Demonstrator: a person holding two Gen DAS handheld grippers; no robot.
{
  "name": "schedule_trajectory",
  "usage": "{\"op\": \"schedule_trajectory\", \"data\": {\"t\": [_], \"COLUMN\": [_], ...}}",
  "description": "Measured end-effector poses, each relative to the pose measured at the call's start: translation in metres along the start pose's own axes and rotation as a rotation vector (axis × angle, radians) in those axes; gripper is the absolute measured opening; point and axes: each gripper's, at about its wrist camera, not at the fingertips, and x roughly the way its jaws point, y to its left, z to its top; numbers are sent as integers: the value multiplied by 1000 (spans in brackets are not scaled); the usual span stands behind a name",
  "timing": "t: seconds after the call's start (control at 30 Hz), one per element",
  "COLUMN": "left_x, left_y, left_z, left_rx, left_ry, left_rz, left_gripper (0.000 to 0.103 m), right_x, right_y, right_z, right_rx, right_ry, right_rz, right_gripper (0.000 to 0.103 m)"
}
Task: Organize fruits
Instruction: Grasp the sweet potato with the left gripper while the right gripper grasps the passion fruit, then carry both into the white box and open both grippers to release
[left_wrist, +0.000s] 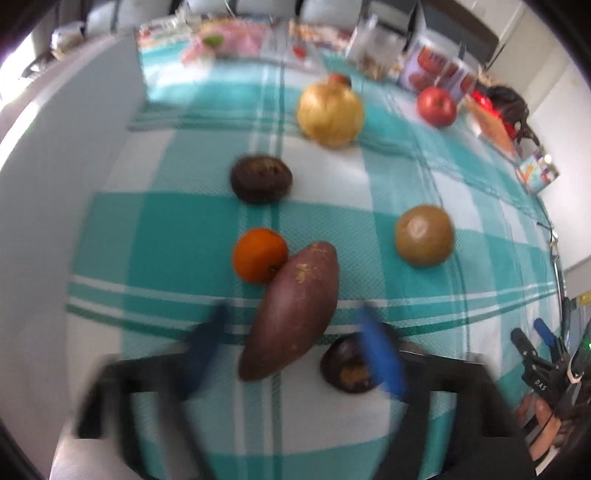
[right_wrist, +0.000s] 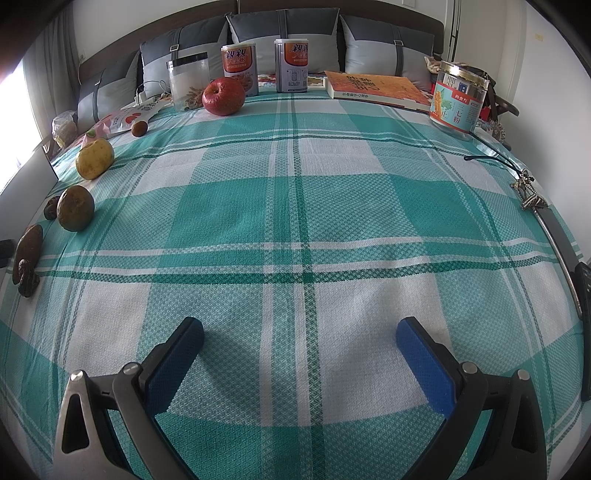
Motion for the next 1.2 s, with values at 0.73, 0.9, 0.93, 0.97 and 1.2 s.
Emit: {"op": "schedule_trajectory", "data": {"t": [0.73, 0.9, 0.93, 0.97, 1.2], "left_x": [-49, -58, -60, -63, -111], "left_y": [36, 44, 46, 49, 56], "left_z": [-119, -130, -133, -136, -152], "left_rx": [70, 38, 17, -5, -112], "left_ry": [-73, -113, -121, -129, -187], "left_rz": [137, 116, 105, 91, -19], "left_gripper": [45, 40, 40, 40, 40], "right_x": [0, -26, -35, -46, -33], "right_y": [-3, 37, 58, 90, 276], "right_z": [1, 2, 3, 4, 29], "right_rx": [-2, -30, -60, -114, -413], "right_ry": [3, 56, 48, 38, 84], "right_rz": [-1, 152, 243, 341, 433], "right_gripper": [103, 89, 88, 87, 76]}}
